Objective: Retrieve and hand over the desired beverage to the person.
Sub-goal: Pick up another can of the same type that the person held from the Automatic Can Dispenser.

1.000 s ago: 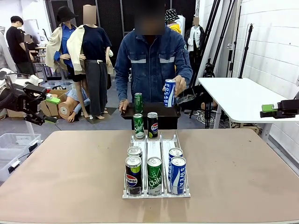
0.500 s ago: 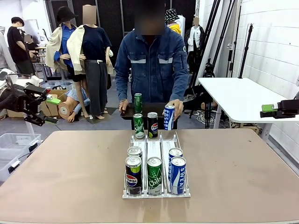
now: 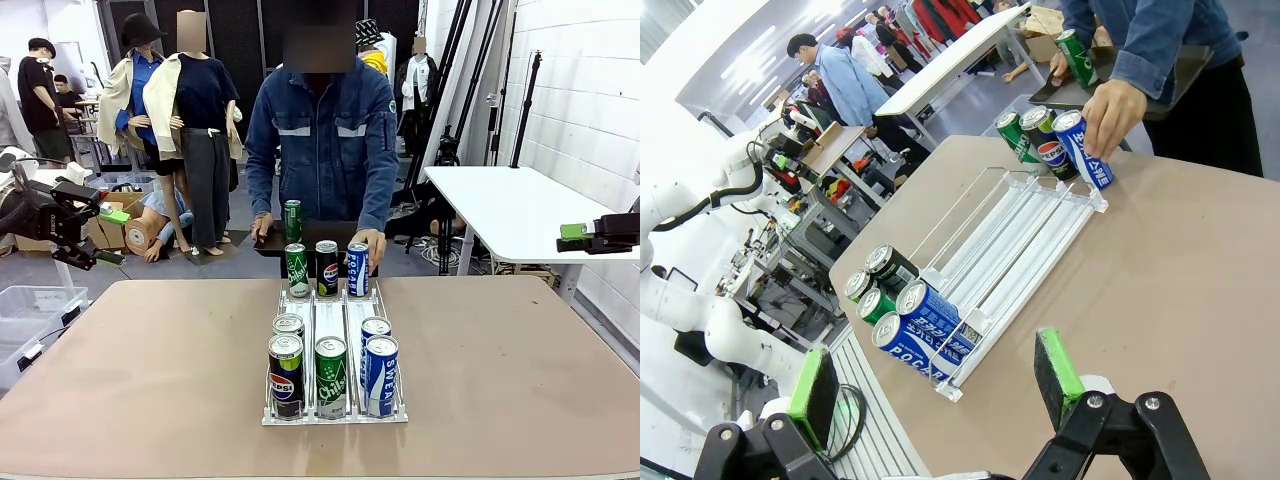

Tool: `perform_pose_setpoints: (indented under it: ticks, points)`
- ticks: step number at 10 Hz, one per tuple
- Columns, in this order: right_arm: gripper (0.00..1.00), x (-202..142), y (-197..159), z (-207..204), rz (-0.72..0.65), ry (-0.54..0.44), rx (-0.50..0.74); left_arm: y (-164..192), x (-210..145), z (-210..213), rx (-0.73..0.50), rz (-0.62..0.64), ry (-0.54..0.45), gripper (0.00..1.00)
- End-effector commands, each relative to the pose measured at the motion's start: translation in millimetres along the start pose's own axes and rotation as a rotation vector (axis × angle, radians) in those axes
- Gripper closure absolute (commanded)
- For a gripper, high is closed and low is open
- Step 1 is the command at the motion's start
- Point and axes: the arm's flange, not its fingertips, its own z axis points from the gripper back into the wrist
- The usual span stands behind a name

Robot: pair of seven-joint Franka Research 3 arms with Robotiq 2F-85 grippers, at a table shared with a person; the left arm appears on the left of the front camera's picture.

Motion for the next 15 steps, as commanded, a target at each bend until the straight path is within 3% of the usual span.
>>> perform_pose_setpoints:
  ticks: [1, 9, 15]
  points:
    - [0.00, 0, 1, 0, -0.002, 0.006, 0.006, -1, 0, 1, -0.001, -0.002, -0.005, 0.00]
    - [0.00, 1, 9, -19, -0.053, 0.056, 0.021, -1, 0, 1, -0.001, -0.002, -0.005, 0.00]
    - [0.00, -2, 44, -66, 0.005, 0.219, 0.041, -1, 0, 1, -0.001, -0.002, -0.005, 0.00]
